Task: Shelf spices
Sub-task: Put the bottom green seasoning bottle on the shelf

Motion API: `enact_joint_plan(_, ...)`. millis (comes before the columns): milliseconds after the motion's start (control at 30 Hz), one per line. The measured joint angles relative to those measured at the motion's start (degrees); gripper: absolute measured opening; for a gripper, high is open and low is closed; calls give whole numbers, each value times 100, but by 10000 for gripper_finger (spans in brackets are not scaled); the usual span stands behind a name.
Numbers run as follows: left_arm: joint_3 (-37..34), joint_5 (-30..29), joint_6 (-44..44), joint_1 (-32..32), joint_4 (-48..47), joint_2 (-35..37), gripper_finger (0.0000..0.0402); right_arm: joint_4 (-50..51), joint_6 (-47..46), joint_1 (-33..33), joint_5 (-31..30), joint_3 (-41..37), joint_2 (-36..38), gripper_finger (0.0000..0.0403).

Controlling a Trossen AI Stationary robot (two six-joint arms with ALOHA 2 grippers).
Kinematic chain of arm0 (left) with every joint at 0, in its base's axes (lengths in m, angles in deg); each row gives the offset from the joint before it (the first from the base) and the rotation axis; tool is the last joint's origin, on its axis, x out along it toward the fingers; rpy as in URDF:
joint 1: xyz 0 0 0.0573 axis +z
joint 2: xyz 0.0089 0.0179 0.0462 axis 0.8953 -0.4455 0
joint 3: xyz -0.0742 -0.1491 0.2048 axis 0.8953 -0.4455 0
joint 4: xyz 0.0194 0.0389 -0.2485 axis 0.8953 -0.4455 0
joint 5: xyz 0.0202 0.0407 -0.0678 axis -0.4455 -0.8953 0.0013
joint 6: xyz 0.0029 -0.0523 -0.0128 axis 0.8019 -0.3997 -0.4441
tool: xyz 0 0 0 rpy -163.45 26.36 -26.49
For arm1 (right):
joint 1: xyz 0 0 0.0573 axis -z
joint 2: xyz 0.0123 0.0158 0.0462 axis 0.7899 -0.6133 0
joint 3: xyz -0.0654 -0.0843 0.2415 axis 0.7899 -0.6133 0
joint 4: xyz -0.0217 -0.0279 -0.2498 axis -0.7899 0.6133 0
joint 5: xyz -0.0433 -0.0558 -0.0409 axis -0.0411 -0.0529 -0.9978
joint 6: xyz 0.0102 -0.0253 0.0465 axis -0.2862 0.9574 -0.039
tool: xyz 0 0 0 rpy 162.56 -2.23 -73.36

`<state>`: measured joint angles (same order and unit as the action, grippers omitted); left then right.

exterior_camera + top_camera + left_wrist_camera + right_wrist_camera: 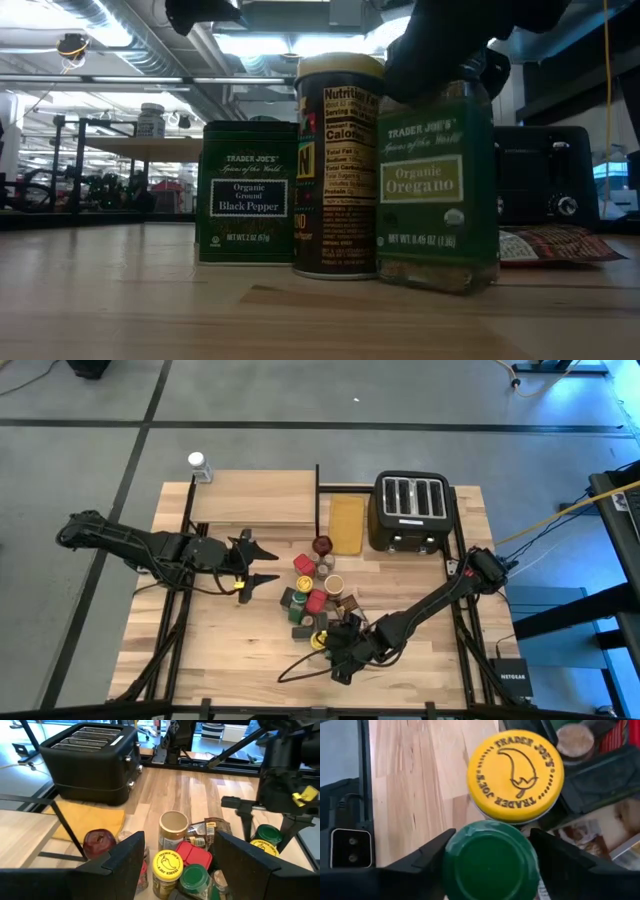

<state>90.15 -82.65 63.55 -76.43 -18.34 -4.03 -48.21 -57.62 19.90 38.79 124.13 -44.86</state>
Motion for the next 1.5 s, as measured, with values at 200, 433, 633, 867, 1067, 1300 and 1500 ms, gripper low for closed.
enact_joint_plan(200,0,-32,-27,-41,1,0,233,618,477,2,325,447,-21,200)
enact_joint_plan(433,0,-32,-21,-179,5,0,233,2170,1385,1,246,1828,-10,200)
enact_joint_plan(633,0,-32,-66,-196,-9,0,233,2882,2950,321,-191,2919,-11,200)
enact_joint_plan(867,0,-74,-210,-479,-266,0,233,2990,4759,1495,331,3825,-2,200)
enact_joint_plan(1067,0,-576,-166,-821,-290,19,233,2713,5686,2768,1192,4009,-2,200)
enact_joint_plan(1300,0,-612,-18,-929,-294,218,233,2230,6547,4047,2315,4009,-34,200)
enact_joint_plan(1500,0,-632,407,-870,-287,375,233,2000,6901,4936,3044,4009,-132,200)
